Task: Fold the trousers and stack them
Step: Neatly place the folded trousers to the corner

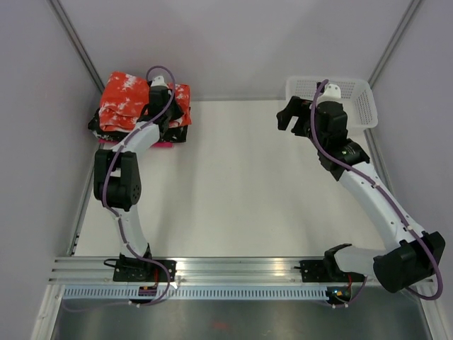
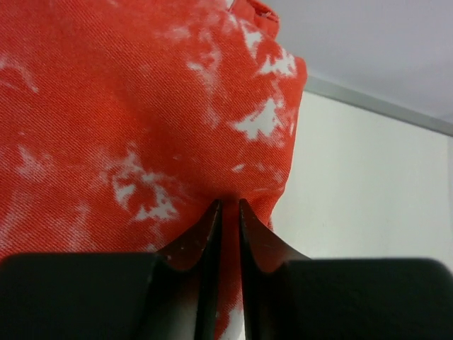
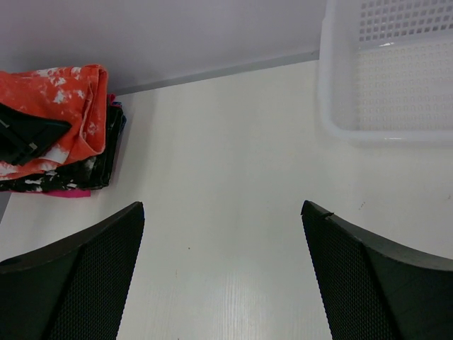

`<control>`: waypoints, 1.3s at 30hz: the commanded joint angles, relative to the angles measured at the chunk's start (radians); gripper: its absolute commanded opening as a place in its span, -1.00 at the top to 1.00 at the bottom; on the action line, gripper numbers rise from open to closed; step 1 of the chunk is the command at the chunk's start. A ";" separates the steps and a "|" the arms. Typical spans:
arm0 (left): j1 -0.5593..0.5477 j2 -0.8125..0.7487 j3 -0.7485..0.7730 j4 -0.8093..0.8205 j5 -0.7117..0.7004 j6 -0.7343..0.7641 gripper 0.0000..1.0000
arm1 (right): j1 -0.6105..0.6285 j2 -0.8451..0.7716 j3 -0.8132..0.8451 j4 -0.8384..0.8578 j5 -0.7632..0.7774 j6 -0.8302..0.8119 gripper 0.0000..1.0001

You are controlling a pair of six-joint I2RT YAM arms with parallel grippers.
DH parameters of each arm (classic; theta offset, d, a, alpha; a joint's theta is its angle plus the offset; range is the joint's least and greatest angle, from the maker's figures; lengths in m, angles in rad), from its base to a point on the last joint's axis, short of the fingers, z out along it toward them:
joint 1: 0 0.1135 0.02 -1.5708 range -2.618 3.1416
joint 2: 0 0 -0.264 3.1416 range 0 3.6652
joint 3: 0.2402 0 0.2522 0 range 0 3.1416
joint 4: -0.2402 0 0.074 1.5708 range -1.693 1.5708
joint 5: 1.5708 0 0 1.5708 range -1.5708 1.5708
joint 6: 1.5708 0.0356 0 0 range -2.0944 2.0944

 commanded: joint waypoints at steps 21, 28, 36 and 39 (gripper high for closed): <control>0.004 -0.960 -0.242 -0.378 0.102 0.113 -0.99 | 0.002 -0.407 -0.078 -0.052 -0.051 -0.044 -0.96; 0.004 -1.315 -0.427 -0.589 0.156 0.126 -0.99 | 0.002 -0.618 -0.188 -0.185 -0.009 -0.044 -0.96; 0.003 -1.604 -0.625 -0.689 0.077 0.126 -0.99 | 0.002 -0.854 -0.358 -0.234 -0.008 0.025 -0.96; 0.003 -1.641 -0.685 -0.682 0.020 0.072 -0.99 | 0.002 -0.911 -0.397 -0.271 -0.002 0.036 -0.96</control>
